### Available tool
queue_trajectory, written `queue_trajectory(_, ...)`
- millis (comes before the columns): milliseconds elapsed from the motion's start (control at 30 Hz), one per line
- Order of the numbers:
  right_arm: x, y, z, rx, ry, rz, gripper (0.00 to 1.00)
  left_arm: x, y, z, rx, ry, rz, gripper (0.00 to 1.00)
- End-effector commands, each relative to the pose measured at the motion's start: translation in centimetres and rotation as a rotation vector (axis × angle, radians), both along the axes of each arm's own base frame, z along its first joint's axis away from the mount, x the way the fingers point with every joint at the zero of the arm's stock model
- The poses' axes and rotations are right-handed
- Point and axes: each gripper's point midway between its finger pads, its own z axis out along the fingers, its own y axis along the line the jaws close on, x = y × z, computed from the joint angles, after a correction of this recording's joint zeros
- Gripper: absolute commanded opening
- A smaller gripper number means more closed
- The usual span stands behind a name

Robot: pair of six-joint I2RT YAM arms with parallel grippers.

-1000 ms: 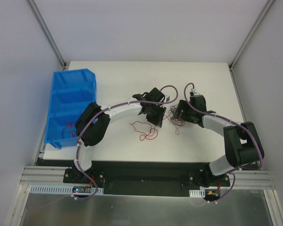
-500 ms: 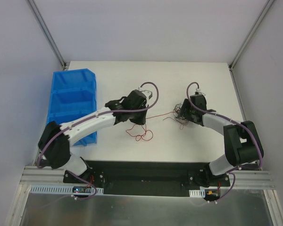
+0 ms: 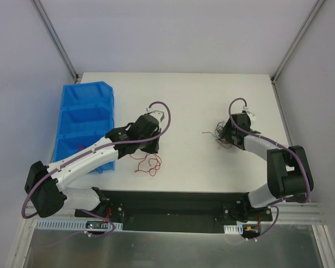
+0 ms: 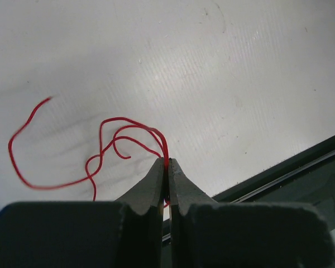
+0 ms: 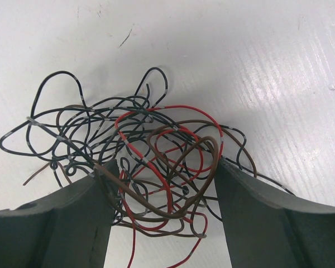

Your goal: Untangle the cables

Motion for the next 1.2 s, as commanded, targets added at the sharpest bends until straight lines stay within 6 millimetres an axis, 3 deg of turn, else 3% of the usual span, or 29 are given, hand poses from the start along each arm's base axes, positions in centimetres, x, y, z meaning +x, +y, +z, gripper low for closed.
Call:
queue_trajectory(0, -1.2, 0.0, -0.7, 0.007, 0.052, 0.007, 0.7, -0.1, -1.5, 0.7, -0.037, 0.029, -0.017, 0.0)
queue_trajectory(300, -1.0, 0.8, -0.7, 0.036, 0.05, 0.046, 0.7, -0.7, -4.9, -2.8, -0.036, 0.185, -0.096, 0.0)
queue_trajectory(333, -0.9, 0.8, -0.6, 0.036, 0.049, 0.048, 0.71, -0.8, -4.9, -3.0, -0.031, 0.187, -0.102, 0.05)
queue_trajectory(467, -0.8, 1.1, -0.6, 0.048, 0.049, 0.058, 0.71, -1.8, -4.5, -3.5, -0.019, 0.187, -0.123, 0.27)
queue_trajectory(533, -0.9, 1.2, -0.7, 0.052, 0.05, 0.063, 0.7, -2.2, -4.0, -3.2, -0.028, 0.179, -0.108, 0.47)
queue_trajectory(600, -0.8, 1.3, -0.6, 0.056, 0.048, 0.065, 0.71, -2.5, -3.1, -3.3, -0.032, 0.177, -0.063, 0.61)
queue_trajectory(633, -0.7, 1.3, -0.6, 0.058, 0.045, 0.066, 0.7, -2.8, -2.7, -3.4, -0.032, 0.181, -0.044, 0.85)
queue_trajectory(667, -0.8, 1.4, -0.6, 0.059, 0.047, 0.069, 0.7, -3.0, -2.1, -3.6, -0.026, 0.19, -0.014, 0.98)
queue_trajectory(933, -0.8, 1.8, -0.9, 0.077, 0.054, 0.081, 0.7, -4.9, 3.1, -6.7, 0.147, 0.344, 0.36, 0.99)
queue_trajectory(1167, -1.0, 1.9, -1.1, 0.083, 0.062, 0.086, 0.7, -6.5, 4.9, -8.5, 0.121, 0.435, 0.645, 0.99)
